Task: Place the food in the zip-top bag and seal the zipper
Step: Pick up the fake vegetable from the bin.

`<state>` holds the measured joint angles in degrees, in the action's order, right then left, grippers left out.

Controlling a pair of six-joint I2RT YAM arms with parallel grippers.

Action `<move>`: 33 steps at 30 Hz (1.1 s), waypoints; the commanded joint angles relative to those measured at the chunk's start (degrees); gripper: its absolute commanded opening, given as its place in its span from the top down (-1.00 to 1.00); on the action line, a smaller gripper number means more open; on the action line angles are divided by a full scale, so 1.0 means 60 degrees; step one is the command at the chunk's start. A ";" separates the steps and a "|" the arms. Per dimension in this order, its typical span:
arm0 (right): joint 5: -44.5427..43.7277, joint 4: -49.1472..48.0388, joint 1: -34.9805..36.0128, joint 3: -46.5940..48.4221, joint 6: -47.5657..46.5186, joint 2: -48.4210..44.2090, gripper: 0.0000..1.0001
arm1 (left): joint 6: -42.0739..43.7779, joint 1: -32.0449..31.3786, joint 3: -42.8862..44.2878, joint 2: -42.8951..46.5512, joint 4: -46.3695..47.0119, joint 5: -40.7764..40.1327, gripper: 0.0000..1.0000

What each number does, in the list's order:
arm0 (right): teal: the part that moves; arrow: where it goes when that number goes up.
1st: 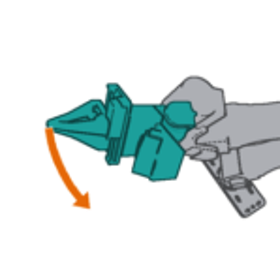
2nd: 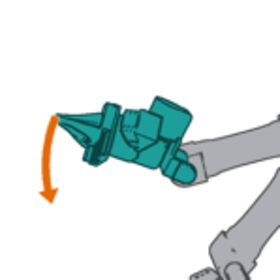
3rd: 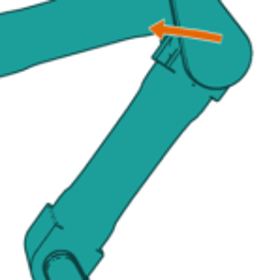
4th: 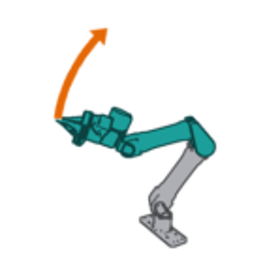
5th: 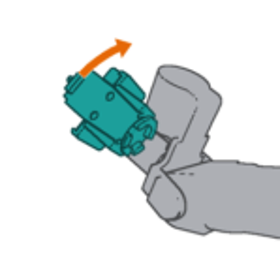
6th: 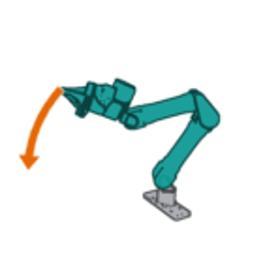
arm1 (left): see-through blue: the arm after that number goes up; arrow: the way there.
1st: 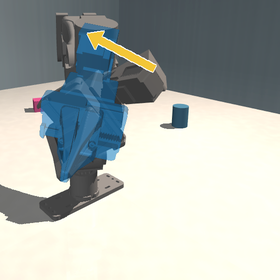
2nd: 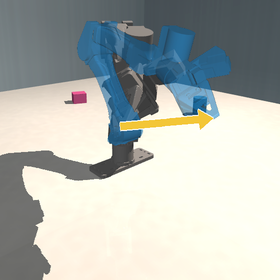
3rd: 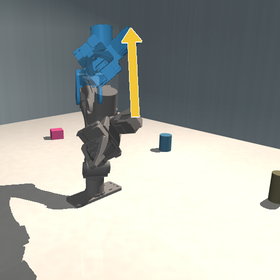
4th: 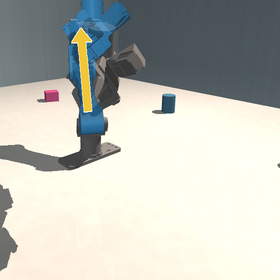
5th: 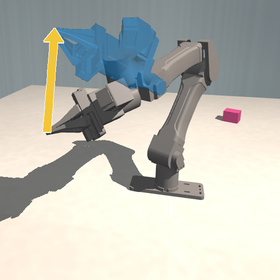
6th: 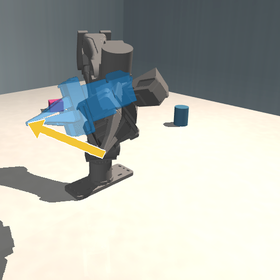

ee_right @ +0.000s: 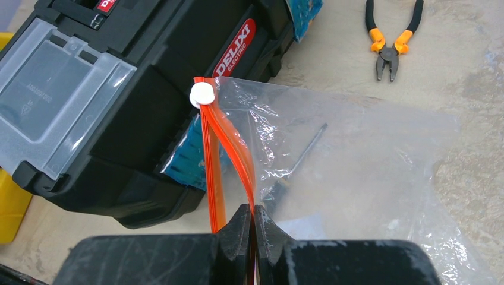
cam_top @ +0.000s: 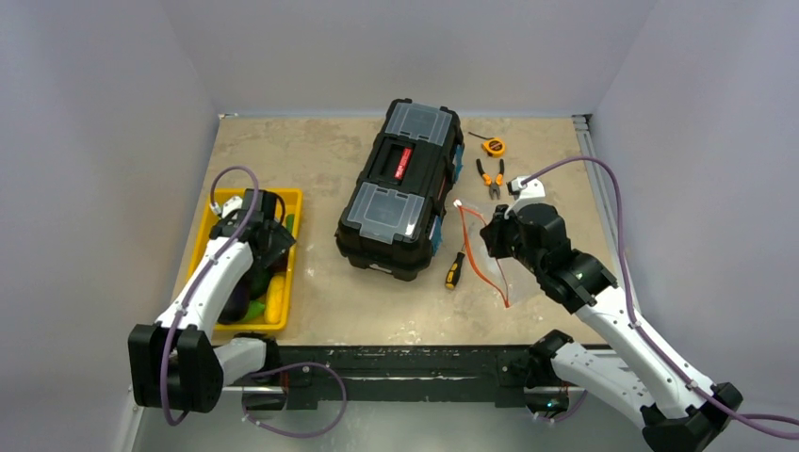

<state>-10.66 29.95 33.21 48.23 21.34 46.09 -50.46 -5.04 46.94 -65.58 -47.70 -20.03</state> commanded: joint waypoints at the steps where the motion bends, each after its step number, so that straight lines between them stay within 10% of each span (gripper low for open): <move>1: 0.0179 -0.0412 -0.0008 -0.0058 -0.0142 -0.0049 1.00 | -0.0843 0.0136 -0.0014 -0.0430 0.0583 -0.0253 -0.56; 14: 0.0121 -0.0482 -0.0014 -0.0113 -0.0144 -0.0020 1.00 | -0.1260 0.0137 -0.0411 -0.0821 0.0816 -0.0361 -0.21; 24: 0.0028 -0.0452 -0.0011 -0.0101 -0.0115 -0.0011 1.00 | -0.0486 0.0123 0.0399 0.1371 -0.0314 -0.0404 0.54; 29: -0.0008 -0.0451 -0.0011 -0.0099 -0.0112 0.0027 1.00 | 0.0511 0.0114 0.1361 0.3178 -0.0849 0.1678 0.70; 33: -0.0014 -0.0466 -0.0002 -0.0108 -0.0118 0.0072 1.00 | 0.0903 0.0089 0.1198 0.4357 0.0816 0.5845 0.71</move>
<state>-10.50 29.04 33.21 47.55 21.32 46.37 -49.19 -4.54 53.69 -44.18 -50.24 -9.04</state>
